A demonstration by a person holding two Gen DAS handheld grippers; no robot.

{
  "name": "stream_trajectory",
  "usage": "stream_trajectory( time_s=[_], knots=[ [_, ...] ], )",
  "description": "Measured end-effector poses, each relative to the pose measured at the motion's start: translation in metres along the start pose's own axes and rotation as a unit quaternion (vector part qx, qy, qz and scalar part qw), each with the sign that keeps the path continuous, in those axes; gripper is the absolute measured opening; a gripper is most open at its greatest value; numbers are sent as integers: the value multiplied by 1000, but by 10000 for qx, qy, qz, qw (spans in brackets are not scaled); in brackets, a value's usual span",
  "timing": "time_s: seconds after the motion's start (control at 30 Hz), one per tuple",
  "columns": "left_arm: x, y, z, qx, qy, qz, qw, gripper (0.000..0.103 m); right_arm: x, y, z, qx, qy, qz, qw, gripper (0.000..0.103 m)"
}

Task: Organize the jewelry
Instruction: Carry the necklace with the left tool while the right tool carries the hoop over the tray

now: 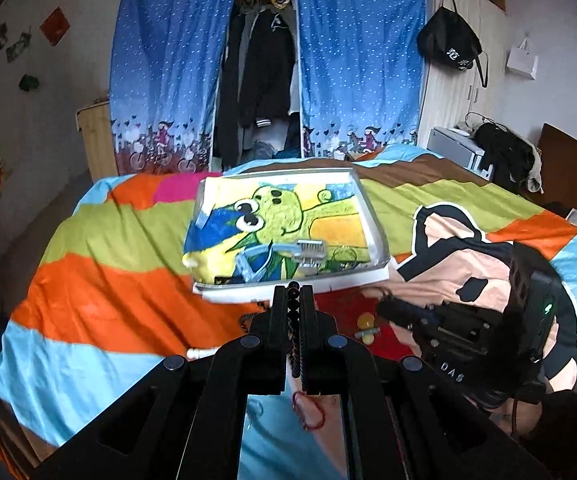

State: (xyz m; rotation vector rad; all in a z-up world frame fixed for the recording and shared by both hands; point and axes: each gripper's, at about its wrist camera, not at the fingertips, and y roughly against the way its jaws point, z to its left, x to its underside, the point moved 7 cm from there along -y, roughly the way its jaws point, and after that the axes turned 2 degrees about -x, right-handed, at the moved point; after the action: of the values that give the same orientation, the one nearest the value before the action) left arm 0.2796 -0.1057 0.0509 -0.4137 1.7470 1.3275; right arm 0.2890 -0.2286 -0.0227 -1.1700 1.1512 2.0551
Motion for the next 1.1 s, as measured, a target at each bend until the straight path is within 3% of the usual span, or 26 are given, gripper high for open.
stream_trajectory(
  time_s=[0.33,0.53,0.73,0.93,1.1],
  knots=[
    [-45,-57,13,240,186,-169,9994,3,-78,-15,-37,130,-6,-826,9965,3],
    [-93,-118,24,297,168,-310,9989,3,-107,-45,-108,621,-442,-1073,9913,3],
    [-126,-204,33,286,287,-286,9988,3,-104,-81,-175,974,-851,-924,9873,3],
    [-124,-287,37,414,694,95,9967,3,-80,-108,-212,1078,-1119,-544,9864,4],
    [-113,-329,33,407,729,340,9959,3,-56,-123,-234,1159,-1390,-172,9833,3]
  ],
)
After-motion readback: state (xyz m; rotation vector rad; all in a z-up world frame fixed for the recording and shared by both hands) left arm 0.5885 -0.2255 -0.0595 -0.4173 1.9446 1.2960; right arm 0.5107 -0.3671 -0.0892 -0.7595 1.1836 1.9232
